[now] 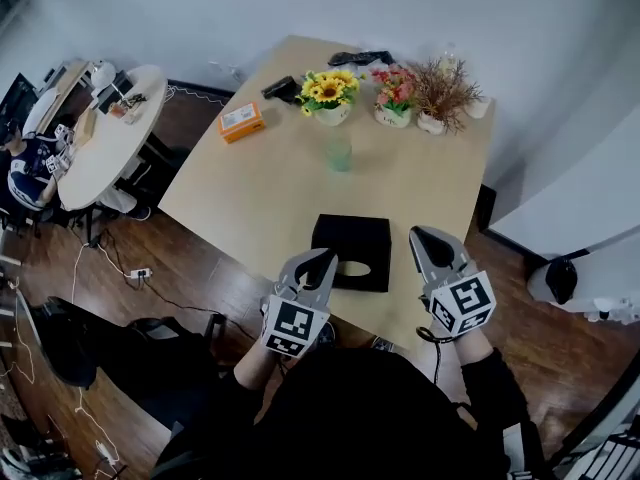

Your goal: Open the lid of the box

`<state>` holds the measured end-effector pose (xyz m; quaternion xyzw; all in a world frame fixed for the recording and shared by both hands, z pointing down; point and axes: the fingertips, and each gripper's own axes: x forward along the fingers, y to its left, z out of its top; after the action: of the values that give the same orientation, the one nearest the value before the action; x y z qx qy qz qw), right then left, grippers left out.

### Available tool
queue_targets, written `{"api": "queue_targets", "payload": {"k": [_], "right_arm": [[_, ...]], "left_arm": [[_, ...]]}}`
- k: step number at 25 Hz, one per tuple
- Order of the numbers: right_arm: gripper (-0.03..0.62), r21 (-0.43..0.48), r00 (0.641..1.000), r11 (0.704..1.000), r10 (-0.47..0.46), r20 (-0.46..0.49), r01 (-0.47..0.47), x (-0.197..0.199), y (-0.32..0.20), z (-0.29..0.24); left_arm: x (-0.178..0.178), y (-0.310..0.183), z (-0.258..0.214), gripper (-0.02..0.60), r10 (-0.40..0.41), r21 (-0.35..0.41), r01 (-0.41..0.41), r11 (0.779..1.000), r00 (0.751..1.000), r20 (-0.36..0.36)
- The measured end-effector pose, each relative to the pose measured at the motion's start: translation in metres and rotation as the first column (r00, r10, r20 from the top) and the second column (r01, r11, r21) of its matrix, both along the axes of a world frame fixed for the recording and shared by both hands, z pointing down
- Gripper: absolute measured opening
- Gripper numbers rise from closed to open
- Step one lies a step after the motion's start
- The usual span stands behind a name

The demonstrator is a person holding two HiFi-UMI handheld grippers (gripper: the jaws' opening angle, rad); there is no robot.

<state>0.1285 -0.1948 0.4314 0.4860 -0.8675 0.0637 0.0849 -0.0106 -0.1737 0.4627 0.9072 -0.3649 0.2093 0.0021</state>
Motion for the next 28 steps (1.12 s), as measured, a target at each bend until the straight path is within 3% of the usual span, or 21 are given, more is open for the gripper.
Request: {"api": "queue_targets", "payload": {"k": [3,5,8,11,14,20,25,28], "right_arm": [[0.0,0.103,0.993,0.994,-0.007,-0.119,0.02,-0.008,0.034,-0.001],[0.0,0.183,0.979,0.982,0.004,-0.206,0.035,-0.011,0.048,-0.005],[0.0,0.206,0.976,0.979,0.04,-0.214,0.005,-0.011,0.057,-0.008],[0.002,0.212,0.96,0.977,0.077,-0.268,-0.019,-0.011,0.059,-0.009],[0.0,0.274,0.932,0.962,0.119,-0.343,-0.022,-0.013,0.062,-0.021],[0.0,0.388,0.964,0.909,0.223,-0.142,-0.153,-0.011,0.061,-0.069],[0.0,0.443,0.964,0.883,0.234,-0.13,-0.154,-0.014,0.062,-0.098],[0.0,0.459,0.963,0.877,0.231,-0.139,-0.144,-0.018,0.064,-0.11]], "left_arm": [[0.02,0.015,-0.006,0.0,0.077,0.01,-0.077,0.997,0.997,-0.023],[0.025,0.02,-0.01,0.0,0.085,0.02,-0.084,0.996,0.995,-0.055],[0.025,0.024,-0.022,0.0,0.062,0.059,-0.055,0.997,0.99,-0.126],[0.022,0.028,-0.043,0.0,0.064,0.157,-0.038,0.987,0.985,-0.162],[0.015,0.032,-0.062,0.0,0.082,0.277,-0.037,0.96,0.985,-0.153],[-0.006,0.027,-0.07,0.0,0.035,0.288,0.025,0.957,0.979,-0.201],[-0.02,0.022,-0.077,0.0,0.002,0.302,0.064,0.951,0.977,-0.214],[-0.028,0.019,-0.092,0.0,-0.037,0.276,0.118,0.954,0.959,-0.281]]}}
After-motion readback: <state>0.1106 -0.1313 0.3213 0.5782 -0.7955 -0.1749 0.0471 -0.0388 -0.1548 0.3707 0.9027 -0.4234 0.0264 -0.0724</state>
